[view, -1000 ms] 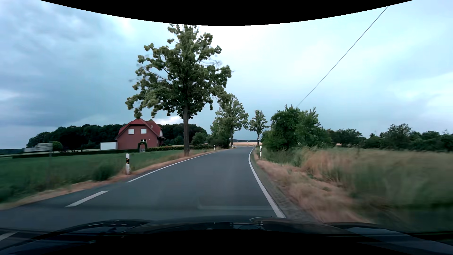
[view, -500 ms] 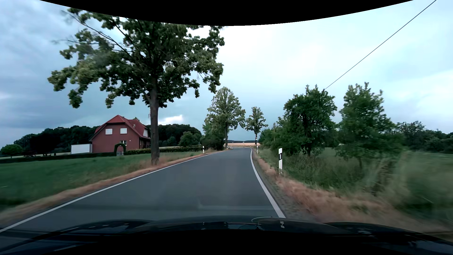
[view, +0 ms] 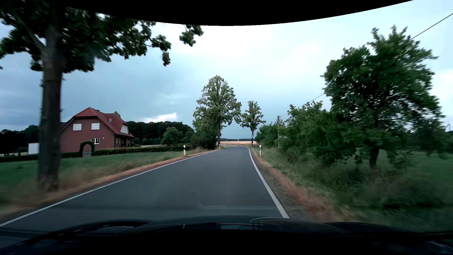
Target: Follow the waypoints while adhering to traffic rules and regulations
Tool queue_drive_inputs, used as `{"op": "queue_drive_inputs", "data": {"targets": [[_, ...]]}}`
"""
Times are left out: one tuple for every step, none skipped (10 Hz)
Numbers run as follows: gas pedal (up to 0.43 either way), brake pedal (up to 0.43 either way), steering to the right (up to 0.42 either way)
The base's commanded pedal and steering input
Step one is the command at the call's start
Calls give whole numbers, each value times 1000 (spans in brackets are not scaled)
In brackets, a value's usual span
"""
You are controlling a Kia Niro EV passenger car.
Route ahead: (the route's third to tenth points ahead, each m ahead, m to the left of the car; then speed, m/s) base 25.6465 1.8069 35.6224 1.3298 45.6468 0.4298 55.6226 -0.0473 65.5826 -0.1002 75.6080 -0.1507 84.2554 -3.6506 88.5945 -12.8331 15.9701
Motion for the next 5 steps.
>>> {"op": "queue_drive_inputs", "data": {"targets": [[0,0,15],[0,0,12],[0,0,9],[0,0,9],[0,0,10]]}}
